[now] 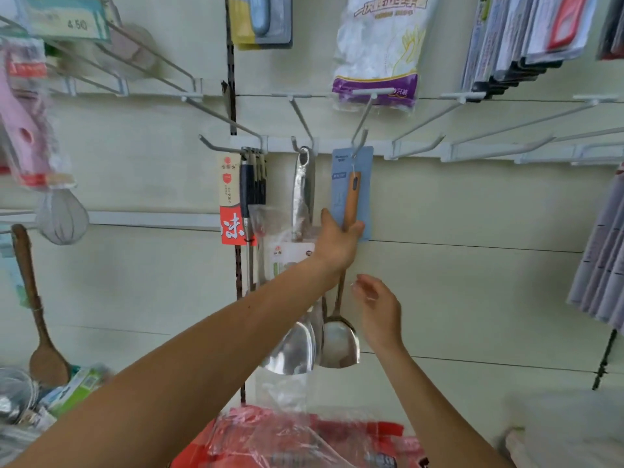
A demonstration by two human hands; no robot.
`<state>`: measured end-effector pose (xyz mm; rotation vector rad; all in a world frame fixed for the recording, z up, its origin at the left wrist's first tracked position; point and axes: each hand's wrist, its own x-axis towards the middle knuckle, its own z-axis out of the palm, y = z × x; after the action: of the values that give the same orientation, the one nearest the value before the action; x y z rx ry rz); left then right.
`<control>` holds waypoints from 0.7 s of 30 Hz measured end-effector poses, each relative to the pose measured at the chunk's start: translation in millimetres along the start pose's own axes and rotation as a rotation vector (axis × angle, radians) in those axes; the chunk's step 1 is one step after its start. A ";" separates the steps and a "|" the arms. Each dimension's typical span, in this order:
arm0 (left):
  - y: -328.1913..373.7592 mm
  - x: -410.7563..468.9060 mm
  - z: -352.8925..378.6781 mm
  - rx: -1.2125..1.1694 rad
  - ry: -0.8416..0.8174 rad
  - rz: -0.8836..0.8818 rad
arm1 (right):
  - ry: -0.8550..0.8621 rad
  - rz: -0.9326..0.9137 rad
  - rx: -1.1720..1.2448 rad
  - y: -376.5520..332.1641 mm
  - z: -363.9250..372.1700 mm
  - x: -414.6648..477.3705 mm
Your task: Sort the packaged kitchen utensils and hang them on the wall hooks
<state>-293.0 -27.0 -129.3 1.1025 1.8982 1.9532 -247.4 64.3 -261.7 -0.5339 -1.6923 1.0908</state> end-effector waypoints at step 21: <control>-33.5 -324.7 -479.3 1.183 0.408 0.068 | -0.637 -0.503 0.075 -208.2 295.1 -312.0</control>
<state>-376.2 -592.4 -228.1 0.9659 3.4199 0.9734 -362.7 -398.9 -265.8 0.3261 -2.1544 0.9916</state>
